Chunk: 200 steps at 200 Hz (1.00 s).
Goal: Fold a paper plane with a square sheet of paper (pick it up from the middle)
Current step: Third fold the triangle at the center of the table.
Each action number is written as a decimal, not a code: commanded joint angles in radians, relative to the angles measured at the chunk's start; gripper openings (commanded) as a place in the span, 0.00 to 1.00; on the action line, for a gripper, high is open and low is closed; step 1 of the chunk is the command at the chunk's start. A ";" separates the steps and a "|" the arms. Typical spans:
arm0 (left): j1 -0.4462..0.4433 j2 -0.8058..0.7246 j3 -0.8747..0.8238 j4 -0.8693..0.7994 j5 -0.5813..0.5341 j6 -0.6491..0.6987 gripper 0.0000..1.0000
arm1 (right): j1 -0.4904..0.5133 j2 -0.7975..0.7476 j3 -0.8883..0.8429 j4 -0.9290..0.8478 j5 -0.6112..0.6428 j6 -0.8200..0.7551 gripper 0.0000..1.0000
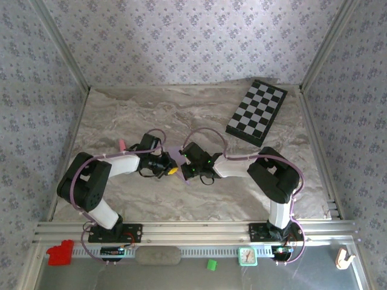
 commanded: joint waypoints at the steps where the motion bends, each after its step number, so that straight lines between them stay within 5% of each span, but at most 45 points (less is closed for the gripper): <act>1: 0.000 0.019 -0.018 -0.006 -0.014 0.027 0.10 | -0.004 0.020 0.016 -0.058 -0.011 0.007 0.00; 154: 0.006 0.048 -0.014 -0.093 -0.086 0.043 0.09 | -0.018 0.005 0.057 -0.084 -0.049 0.015 0.03; 181: 0.006 0.067 -0.009 -0.130 -0.114 0.050 0.09 | -0.034 -0.029 0.140 -0.195 -0.073 0.052 0.12; 200: 0.006 0.079 -0.013 -0.136 -0.122 0.047 0.08 | -0.055 -0.063 0.166 -0.253 -0.078 0.103 0.27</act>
